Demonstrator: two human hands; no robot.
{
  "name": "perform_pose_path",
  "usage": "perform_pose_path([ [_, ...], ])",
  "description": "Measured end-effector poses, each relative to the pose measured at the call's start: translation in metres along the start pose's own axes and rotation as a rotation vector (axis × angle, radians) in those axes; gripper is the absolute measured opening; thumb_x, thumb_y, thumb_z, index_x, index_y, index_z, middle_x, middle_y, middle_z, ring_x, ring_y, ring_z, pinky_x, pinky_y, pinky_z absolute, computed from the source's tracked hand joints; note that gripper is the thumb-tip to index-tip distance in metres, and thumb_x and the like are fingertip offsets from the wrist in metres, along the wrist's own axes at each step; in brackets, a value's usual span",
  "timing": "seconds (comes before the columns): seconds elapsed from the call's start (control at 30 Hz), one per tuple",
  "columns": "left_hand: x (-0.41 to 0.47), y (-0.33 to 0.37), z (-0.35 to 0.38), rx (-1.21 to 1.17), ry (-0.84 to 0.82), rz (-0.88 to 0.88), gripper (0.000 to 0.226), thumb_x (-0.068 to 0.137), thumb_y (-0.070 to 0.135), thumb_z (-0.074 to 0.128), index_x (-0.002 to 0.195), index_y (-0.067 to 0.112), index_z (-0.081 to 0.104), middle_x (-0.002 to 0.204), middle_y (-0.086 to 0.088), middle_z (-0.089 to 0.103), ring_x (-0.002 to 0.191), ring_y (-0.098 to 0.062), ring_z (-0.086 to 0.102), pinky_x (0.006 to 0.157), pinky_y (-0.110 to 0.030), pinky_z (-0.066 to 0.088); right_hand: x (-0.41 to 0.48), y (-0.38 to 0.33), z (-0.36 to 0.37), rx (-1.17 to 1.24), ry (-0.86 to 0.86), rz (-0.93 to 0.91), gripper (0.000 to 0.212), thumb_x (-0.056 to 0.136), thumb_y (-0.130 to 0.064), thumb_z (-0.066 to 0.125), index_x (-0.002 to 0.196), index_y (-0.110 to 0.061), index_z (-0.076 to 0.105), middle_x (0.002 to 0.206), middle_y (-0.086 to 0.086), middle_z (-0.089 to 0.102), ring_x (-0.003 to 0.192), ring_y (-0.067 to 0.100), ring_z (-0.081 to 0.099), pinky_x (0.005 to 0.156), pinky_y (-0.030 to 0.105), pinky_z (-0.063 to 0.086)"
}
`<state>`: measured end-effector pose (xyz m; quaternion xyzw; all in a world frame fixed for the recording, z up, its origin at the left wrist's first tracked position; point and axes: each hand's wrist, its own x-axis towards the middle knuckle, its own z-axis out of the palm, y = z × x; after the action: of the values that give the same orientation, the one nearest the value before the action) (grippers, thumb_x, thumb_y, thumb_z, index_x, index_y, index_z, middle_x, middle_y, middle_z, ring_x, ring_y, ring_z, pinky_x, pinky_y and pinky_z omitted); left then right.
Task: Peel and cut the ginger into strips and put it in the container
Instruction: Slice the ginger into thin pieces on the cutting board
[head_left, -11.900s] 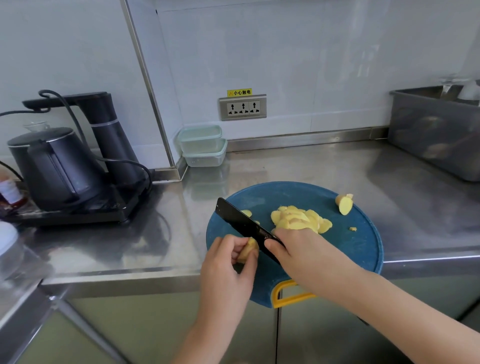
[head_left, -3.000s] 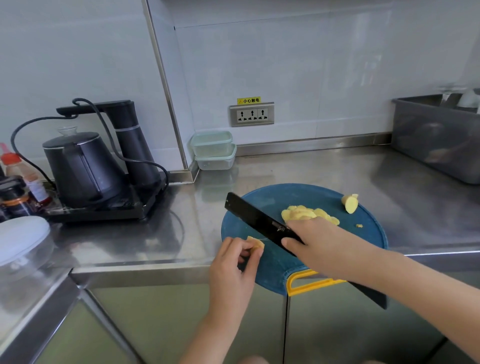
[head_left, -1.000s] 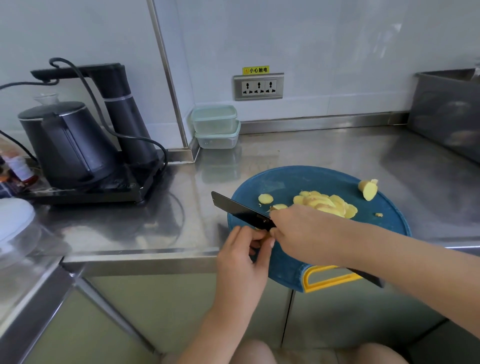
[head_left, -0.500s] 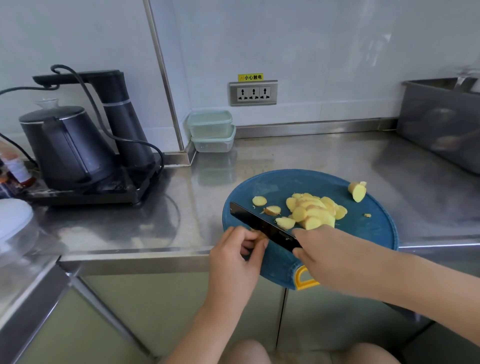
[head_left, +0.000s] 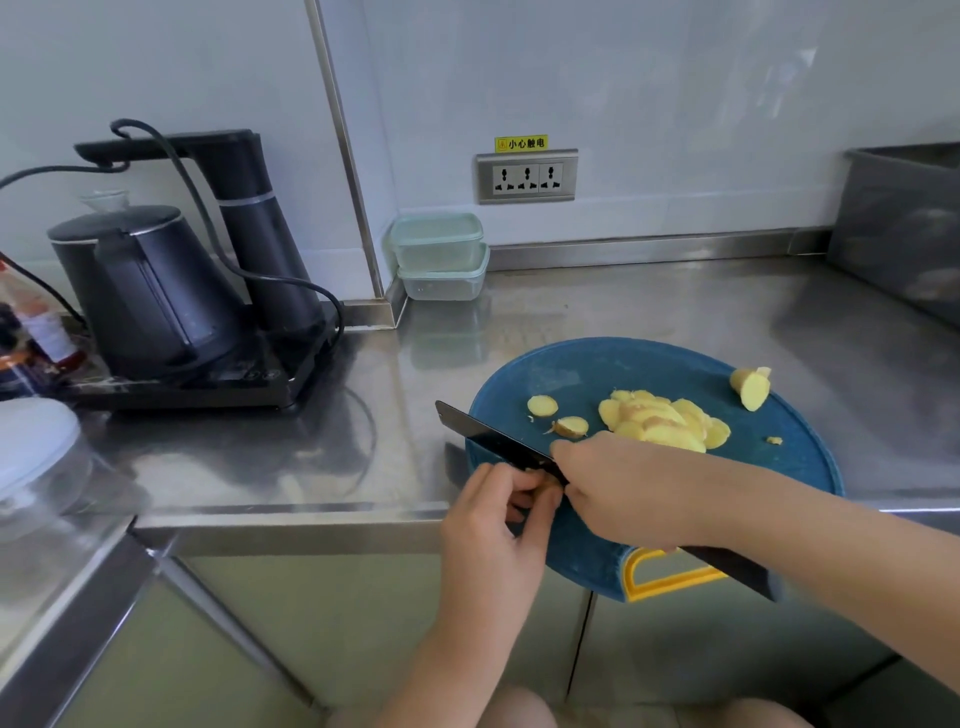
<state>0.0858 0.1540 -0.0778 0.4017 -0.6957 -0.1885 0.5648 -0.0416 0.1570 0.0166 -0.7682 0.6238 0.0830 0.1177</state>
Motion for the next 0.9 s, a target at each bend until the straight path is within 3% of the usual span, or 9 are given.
perform_pose_path([
  [0.1, 0.0, -0.001, 0.001, 0.005, 0.004, 0.011, 0.007, 0.079, 0.015, 0.07, 0.079, 0.012, 0.064, 0.077, 0.009, 0.061, 0.065, -0.001, 0.055, 0.06, -0.007, 0.042, -0.005, 0.0, -0.002, 0.03, -0.012, 0.003, 0.003, 0.098, -0.014, 0.036, 0.096, -0.015, 0.039, 0.074, 0.0, 0.043, 0.055, 0.01, 0.044, 0.037, 0.018, 0.035],
  [0.27, -0.003, 0.0, 0.0, 0.016, 0.001, 0.035, 0.006, 0.081, 0.014, 0.068, 0.08, 0.011, 0.063, 0.079, 0.008, 0.059, 0.069, -0.001, 0.055, 0.061, -0.006, 0.04, -0.008, 0.007, -0.004, 0.135, -0.035, 0.098, 0.005, 0.097, -0.015, 0.04, 0.094, -0.014, 0.044, 0.075, 0.001, 0.048, 0.056, 0.009, 0.045, 0.047, 0.021, 0.036],
  [0.43, -0.004, 0.001, 0.002, 0.001, 0.023, 0.045, 0.006, 0.082, 0.012, 0.068, 0.081, 0.012, 0.062, 0.082, 0.008, 0.061, 0.07, -0.003, 0.058, 0.062, -0.007, 0.041, -0.029, 0.033, -0.009, 0.461, -0.035, 0.221, 0.021, 0.094, -0.009, 0.047, 0.113, -0.016, 0.042, 0.063, 0.005, 0.05, 0.032, 0.009, 0.045, 0.039, 0.021, 0.042],
  [0.53, -0.005, 0.002, 0.003, 0.011, 0.018, 0.042, 0.009, 0.083, 0.009, 0.071, 0.081, 0.012, 0.062, 0.084, 0.008, 0.062, 0.071, -0.005, 0.058, 0.064, -0.008, 0.042, -0.042, 0.044, -0.012, 0.698, -0.037, 0.215, 0.032, 0.091, -0.005, 0.05, 0.118, -0.021, 0.043, 0.052, 0.004, 0.048, 0.036, 0.015, 0.041, 0.044, 0.026, 0.044],
  [0.7, -0.006, 0.005, 0.002, 0.013, 0.015, 0.041, 0.012, 0.081, 0.007, 0.072, 0.08, 0.014, 0.062, 0.083, 0.008, 0.063, 0.072, -0.004, 0.058, 0.065, -0.008, 0.043, -0.054, 0.055, -0.026, 0.888, -0.014, 0.246, 0.009, 0.092, -0.005, 0.049, 0.096, -0.012, 0.052, 0.05, 0.003, 0.039, 0.033, 0.014, 0.032, 0.037, 0.021, 0.034],
  [0.8, -0.006, 0.006, 0.002, 0.019, 0.018, 0.047, 0.012, 0.081, 0.009, 0.072, 0.08, 0.015, 0.062, 0.083, 0.009, 0.063, 0.073, -0.003, 0.059, 0.065, -0.008, 0.043, -0.054, 0.049, -0.027, 0.893, 0.088, 0.271, 0.005, 0.097, -0.013, 0.048, 0.097, -0.009, 0.049, 0.049, 0.003, 0.04, 0.033, 0.015, 0.034, 0.037, 0.022, 0.036],
  [0.9, -0.006, 0.005, 0.002, 0.015, 0.026, 0.051, 0.011, 0.081, 0.009, 0.072, 0.08, 0.015, 0.063, 0.082, 0.008, 0.062, 0.073, -0.002, 0.059, 0.065, -0.007, 0.042, -0.054, 0.036, -0.023, 0.658, 0.227, 0.227, 0.019, 0.101, -0.029, 0.042, 0.09, -0.014, 0.047, 0.055, 0.004, 0.048, 0.035, 0.017, 0.044, 0.039, 0.026, 0.04],
])
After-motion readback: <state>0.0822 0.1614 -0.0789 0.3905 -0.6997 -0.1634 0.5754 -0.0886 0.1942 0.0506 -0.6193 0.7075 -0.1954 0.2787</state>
